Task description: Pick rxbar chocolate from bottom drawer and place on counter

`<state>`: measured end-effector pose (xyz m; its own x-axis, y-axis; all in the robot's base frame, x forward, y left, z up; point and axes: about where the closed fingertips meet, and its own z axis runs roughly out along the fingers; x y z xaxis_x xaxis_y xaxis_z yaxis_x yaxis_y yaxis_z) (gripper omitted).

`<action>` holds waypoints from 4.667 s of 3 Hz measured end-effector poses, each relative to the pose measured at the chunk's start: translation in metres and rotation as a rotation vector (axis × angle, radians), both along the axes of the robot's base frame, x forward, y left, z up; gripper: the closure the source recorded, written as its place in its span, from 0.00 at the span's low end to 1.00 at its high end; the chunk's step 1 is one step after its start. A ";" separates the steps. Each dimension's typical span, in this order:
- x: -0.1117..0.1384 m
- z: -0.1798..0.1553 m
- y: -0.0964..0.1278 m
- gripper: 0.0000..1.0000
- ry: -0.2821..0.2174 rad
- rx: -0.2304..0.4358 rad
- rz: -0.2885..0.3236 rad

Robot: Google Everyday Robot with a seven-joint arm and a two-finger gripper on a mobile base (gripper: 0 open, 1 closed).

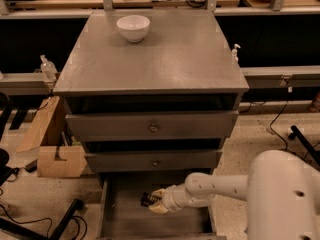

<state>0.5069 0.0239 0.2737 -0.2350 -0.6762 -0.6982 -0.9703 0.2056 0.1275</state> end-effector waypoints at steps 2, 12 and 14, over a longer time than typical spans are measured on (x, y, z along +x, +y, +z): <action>-0.018 0.110 -0.060 1.00 -0.123 0.091 -0.133; 0.064 0.533 -0.047 1.00 -0.399 0.223 -0.079; 0.143 0.622 -0.053 1.00 -0.442 0.153 -0.029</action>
Offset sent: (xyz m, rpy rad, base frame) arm -0.0132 -0.1043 0.1857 0.1752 -0.2261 -0.2591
